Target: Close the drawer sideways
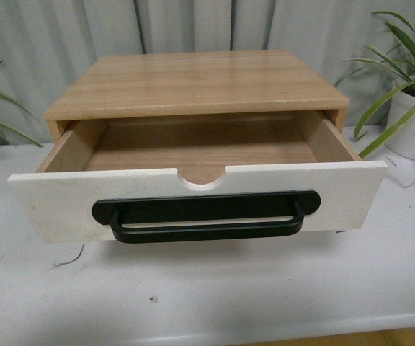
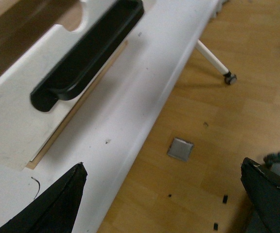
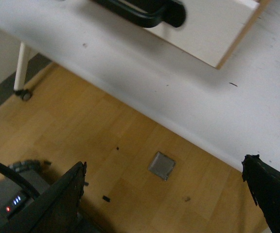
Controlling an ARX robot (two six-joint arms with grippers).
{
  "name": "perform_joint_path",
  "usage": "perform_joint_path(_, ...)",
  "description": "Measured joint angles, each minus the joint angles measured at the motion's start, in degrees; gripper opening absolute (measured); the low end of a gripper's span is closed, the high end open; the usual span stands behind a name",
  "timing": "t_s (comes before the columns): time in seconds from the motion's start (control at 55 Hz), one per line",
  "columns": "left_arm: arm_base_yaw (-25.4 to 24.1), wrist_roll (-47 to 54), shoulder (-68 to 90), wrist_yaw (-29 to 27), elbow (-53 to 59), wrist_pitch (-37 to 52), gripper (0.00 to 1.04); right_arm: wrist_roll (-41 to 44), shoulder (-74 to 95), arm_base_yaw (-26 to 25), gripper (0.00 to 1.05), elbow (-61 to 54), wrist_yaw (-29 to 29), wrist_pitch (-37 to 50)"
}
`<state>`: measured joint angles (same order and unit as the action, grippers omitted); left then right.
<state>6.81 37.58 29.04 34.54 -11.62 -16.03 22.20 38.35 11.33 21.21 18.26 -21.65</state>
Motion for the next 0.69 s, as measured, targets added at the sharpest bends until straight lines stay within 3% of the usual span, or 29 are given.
perform_joint_path(0.291,1.9,24.0,18.3,-1.7,-8.1,-4.2,0.98,11.9,13.7,3.6,0.98,5.5,1.2,0.8)
perform_joint_path(0.691,2.8,28.8,37.4,-7.7,-16.0,7.4,0.98,17.6,34.8,8.9,0.98,16.5,-0.1,7.6)
